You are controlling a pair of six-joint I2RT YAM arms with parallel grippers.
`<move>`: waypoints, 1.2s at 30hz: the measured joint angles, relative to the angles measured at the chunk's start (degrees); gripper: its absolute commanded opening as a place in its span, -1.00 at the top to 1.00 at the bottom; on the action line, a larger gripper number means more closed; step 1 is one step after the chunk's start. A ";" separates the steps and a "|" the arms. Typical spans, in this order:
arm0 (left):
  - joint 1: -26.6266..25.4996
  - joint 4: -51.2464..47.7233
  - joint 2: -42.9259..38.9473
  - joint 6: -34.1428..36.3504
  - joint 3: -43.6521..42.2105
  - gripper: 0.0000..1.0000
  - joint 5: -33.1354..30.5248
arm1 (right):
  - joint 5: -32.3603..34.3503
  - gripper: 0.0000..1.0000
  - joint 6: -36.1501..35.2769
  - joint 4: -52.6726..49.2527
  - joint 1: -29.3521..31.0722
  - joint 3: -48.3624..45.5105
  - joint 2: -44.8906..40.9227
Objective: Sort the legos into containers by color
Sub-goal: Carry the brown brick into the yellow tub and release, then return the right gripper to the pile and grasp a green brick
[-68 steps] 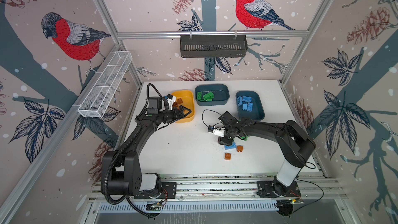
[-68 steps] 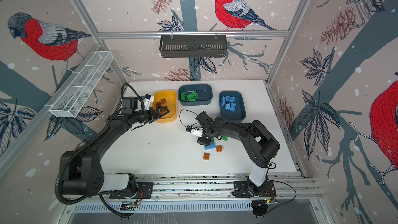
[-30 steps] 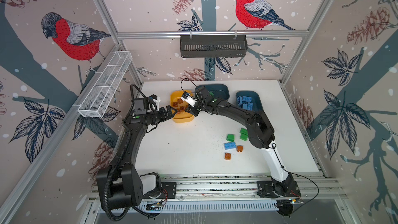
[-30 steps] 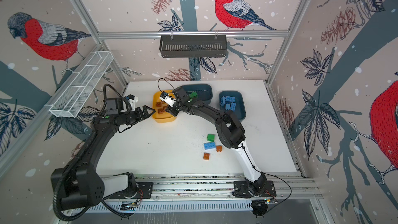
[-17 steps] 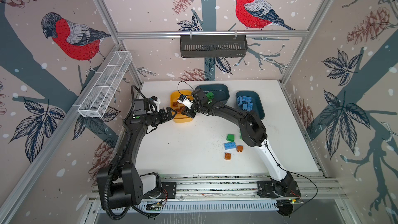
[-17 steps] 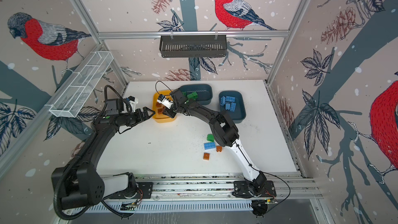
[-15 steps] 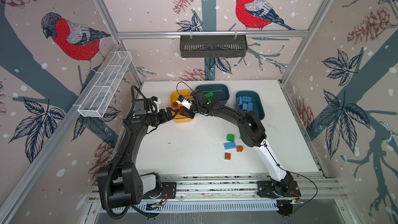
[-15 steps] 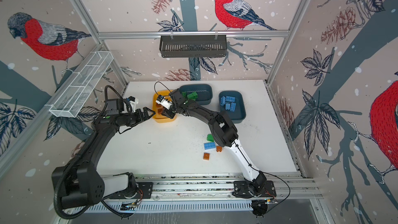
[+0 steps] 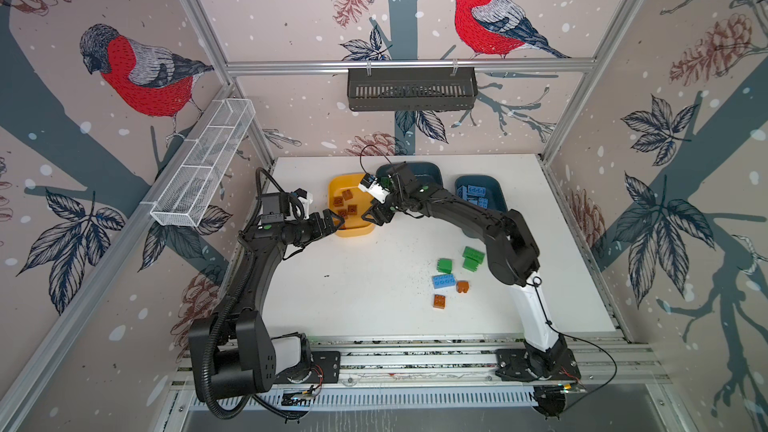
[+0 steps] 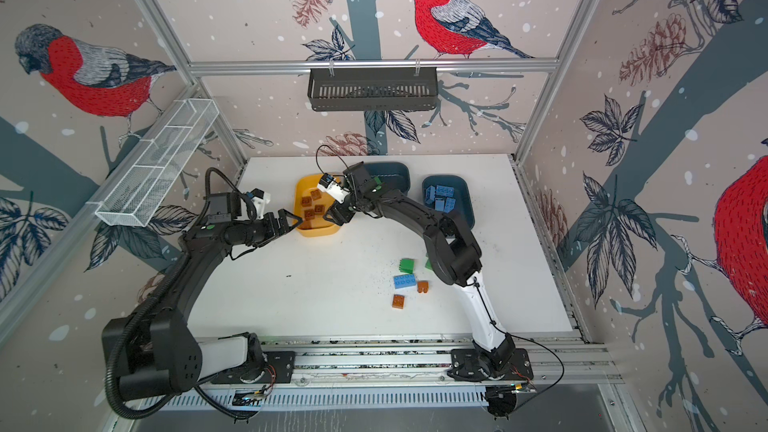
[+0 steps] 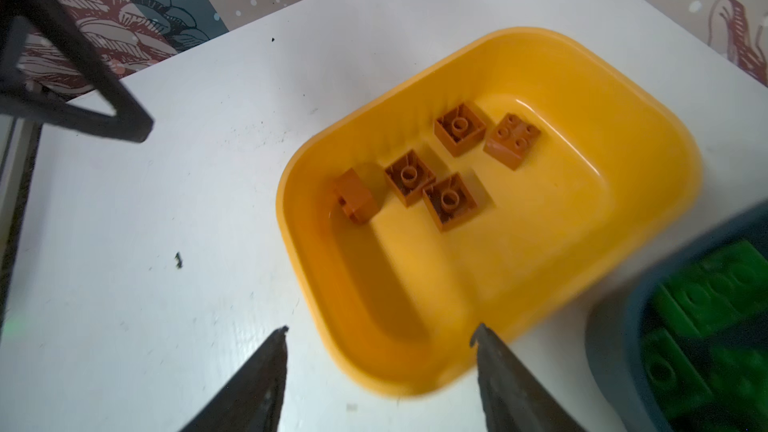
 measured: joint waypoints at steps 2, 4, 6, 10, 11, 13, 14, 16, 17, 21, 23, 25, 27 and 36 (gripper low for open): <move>0.00 0.26 -0.04 -0.04 -0.24 -0.94 1.01 | 0.48 -0.53 0.92 -0.46 -0.81 -6.56 -5.66; 0.00 1.33 -0.04 -0.28 -0.66 -0.94 2.03 | 1.40 -0.55 1.75 -1.38 -1.81 -11.85 -10.29; 0.00 2.23 -0.09 -1.25 -1.05 -0.94 2.86 | 2.45 -0.56 3.13 -2.75 -2.99 -16.39 -14.43; -0.02 3.65 -0.09 -1.64 -1.49 -0.94 4.44 | 4.92 -0.57 2.60 -5.60 -4.35 -26.21 -23.12; -0.02 4.09 -0.09 -1.68 -1.60 -0.94 4.70 | 5.25 -0.57 1.62 -7.04 -4.52 -28.20 -25.03; -0.13 4.28 -0.07 -2.01 -1.77 -0.94 5.20 | 5.20 -0.55 -1.16 -9.16 -5.68 -30.75 -27.39; -0.17 4.35 -0.02 -2.56 -1.88 -0.94 5.38 | 6.05 -0.54 -2.97 -10.54 -6.69 -31.89 -28.22; -0.26 4.57 -0.02 -2.78 -1.99 -0.94 5.75 | 7.04 -0.54 -6.54 -13.03 -8.22 -33.66 -29.09; -0.37 4.81 -0.04 -3.04 -2.01 -0.94 5.90 | 7.48 -0.54 -8.39 -14.36 -8.66 -34.58 -29.44; -0.59 5.53 -0.20 -3.15 -2.05 -0.94 6.73 | 8.85 -0.53 -13.88 -17.25 -9.25 -38.45 -31.04; -0.61 5.79 -0.22 -3.23 -2.21 -0.94 6.82 | 9.97 -0.50 -15.65 -17.86 -9.38 -39.36 -30.91; -0.63 5.88 -0.22 -3.58 -2.45 -0.94 6.86 | 10.58 -0.49 -16.98 -18.29 -9.46 -39.65 -30.18; -0.63 5.90 -0.17 -3.58 -2.47 -0.94 6.86 | 11.30 -0.47 -18.16 -18.40 -9.31 -39.76 -29.38; -0.70 5.90 -0.11 -3.56 -2.47 -0.94 6.97 | 14.56 -0.29 -19.85 -18.36 -8.39 -40.00 -24.70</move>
